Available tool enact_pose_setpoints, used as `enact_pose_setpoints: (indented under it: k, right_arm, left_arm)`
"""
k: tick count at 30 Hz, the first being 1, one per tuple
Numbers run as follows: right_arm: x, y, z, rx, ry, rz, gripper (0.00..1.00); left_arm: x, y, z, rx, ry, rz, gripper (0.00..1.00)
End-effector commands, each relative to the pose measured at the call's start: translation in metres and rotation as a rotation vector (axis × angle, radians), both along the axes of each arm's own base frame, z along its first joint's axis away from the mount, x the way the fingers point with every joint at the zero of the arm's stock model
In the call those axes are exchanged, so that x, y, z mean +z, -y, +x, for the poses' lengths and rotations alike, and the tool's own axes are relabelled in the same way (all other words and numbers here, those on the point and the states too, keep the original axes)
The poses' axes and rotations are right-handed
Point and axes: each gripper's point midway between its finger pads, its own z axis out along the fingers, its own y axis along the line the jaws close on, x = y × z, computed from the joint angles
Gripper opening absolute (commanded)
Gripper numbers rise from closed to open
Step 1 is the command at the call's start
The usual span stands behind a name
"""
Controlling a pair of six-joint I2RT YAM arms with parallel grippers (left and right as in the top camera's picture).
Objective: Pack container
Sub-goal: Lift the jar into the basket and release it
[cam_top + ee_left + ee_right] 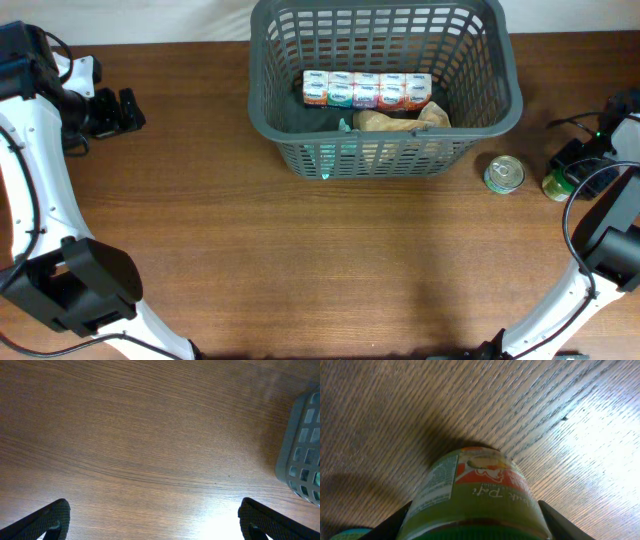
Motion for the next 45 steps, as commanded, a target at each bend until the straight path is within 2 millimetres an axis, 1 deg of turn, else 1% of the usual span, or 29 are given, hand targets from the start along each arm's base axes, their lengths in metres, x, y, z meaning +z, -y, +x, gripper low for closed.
enact_pose_setpoints:
  k: [1, 3, 4, 6, 8, 11, 13, 14, 15, 17, 18, 19, 20, 22, 24, 25, 27, 28, 29, 32, 33, 35, 36, 38, 39, 42, 43, 44, 45]
  right_arm:
    - [0.021, 0.001, 0.01, -0.003, 0.06, 0.001, 0.18]
    - [0.04, 0.003, 0.016, -0.002, 0.099, -0.016, 0.07]
    - [0.057, 0.003, 0.02, 0.0, 0.135, -0.021, 0.04]
    - [0.088, 0.001, 0.028, 0.006, 0.205, -0.024, 0.04]
    - [0.125, -0.006, 0.033, 0.017, 0.291, -0.019, 0.04]
    - [0.196, -0.025, 0.039, 0.059, 0.451, -0.026, 0.04]
    - [0.255, -0.051, 0.039, 0.128, 0.594, -0.043, 0.04]
    - [0.277, -0.065, 0.039, 0.173, 0.652, -0.049, 0.04]
    - [0.312, -0.09, 0.037, 0.264, 0.741, -0.067, 0.04]
    - [0.35, -0.122, 0.032, 0.369, 0.839, -0.094, 0.04]
    - [0.37, -0.144, 0.028, 0.442, 0.893, -0.115, 0.04]
    - [0.386, -0.165, 0.024, 0.522, 0.938, -0.134, 0.04]
    - [0.396, -0.185, 0.02, 0.591, 0.969, -0.141, 0.04]
    - [0.409, -0.227, 0.012, 0.722, 1.011, -0.126, 0.04]
    - [0.407, -0.269, 0.009, 0.864, 1.013, -0.106, 0.04]
    - [0.399, -0.28, 0.012, 0.889, 0.985, -0.115, 0.04]
    - [0.381, -0.293, 0.031, 0.908, 0.928, -0.168, 0.04]
    - [0.376, -0.294, 0.039, 0.908, 0.915, -0.183, 0.04]
    - [0.365, -0.296, 0.052, 0.908, 0.894, -0.198, 0.04]
    - [0.326, -0.301, 0.082, 0.914, 0.816, -0.172, 0.04]
    - [0.304, -0.3, 0.094, 0.912, 0.759, -0.17, 0.04]
    - [0.271, -0.296, 0.108, 0.904, 0.679, -0.178, 0.04]
    - [0.246, -0.295, 0.117, 0.904, 0.617, -0.17, 0.04]
    - [0.215, -0.292, 0.122, 0.903, 0.534, -0.162, 0.04]
    - [0.186, -0.292, 0.123, 0.908, 0.457, -0.139, 0.04]
    - [0.148, -0.296, 0.124, 0.916, 0.369, -0.086, 0.04]
    - [0.142, -0.297, 0.123, 0.912, 0.354, -0.078, 0.04]
    - [0.14, -0.296, 0.122, 0.901, 0.344, -0.072, 0.21]
    - [0.14, -0.296, 0.121, 0.902, 0.341, -0.071, 0.47]
  left_arm:
    - [-0.002, 0.001, 0.0, 0.008, -0.003, -0.019, 0.99]
    - [-0.002, 0.001, 0.0, 0.008, -0.003, -0.018, 0.99]
    - [-0.002, 0.001, 0.0, 0.008, -0.003, -0.019, 0.99]
    - [-0.002, 0.001, 0.0, 0.008, -0.003, -0.018, 0.99]
    - [-0.002, 0.001, 0.0, 0.008, -0.003, -0.018, 0.99]
    - [-0.002, 0.001, 0.0, 0.008, -0.003, -0.019, 0.99]
    - [-0.002, 0.001, 0.0, 0.008, -0.003, -0.018, 0.99]
    - [-0.002, 0.001, 0.0, 0.008, -0.003, -0.019, 0.99]
    - [-0.002, 0.001, 0.0, 0.008, -0.003, -0.019, 0.99]
    - [-0.002, 0.001, 0.0, 0.008, -0.003, -0.019, 0.99]
    - [-0.002, 0.001, 0.0, 0.008, -0.003, -0.019, 0.99]
    - [-0.002, 0.001, 0.0, 0.008, -0.003, -0.019, 0.99]
    - [-0.002, 0.001, 0.0, 0.008, -0.003, -0.019, 0.99]
    - [-0.002, 0.001, 0.0, 0.008, -0.003, -0.019, 0.99]
    - [-0.002, 0.001, 0.0, 0.008, -0.003, -0.019, 0.99]
    - [-0.002, 0.001, 0.0, 0.008, -0.003, -0.019, 0.99]
    - [-0.002, 0.001, 0.0, 0.008, -0.003, -0.018, 0.99]
    - [-0.002, 0.001, 0.0, 0.008, -0.003, -0.018, 0.99]
    - [-0.002, 0.001, 0.0, 0.008, -0.003, -0.018, 0.99]
    - [-0.002, 0.001, 0.0, 0.008, -0.003, -0.019, 0.99]
    - [-0.002, 0.001, 0.0, 0.008, -0.003, -0.019, 0.99]
    - [-0.002, 0.001, 0.0, 0.007, -0.003, -0.019, 0.99]
    - [-0.002, 0.001, 0.0, 0.008, -0.003, -0.019, 0.99]
    - [-0.002, 0.001, 0.0, 0.008, -0.003, -0.019, 0.99]
    - [-0.002, 0.001, 0.0, 0.008, -0.003, -0.019, 0.99]
    - [-0.002, 0.001, 0.0, 0.008, -0.003, -0.019, 0.99]
    - [-0.002, 0.001, 0.0, 0.008, -0.003, -0.018, 0.99]
    - [-0.002, 0.001, 0.0, 0.008, -0.003, -0.018, 0.99]
    - [-0.002, 0.001, 0.0, 0.008, -0.003, -0.019, 0.99]
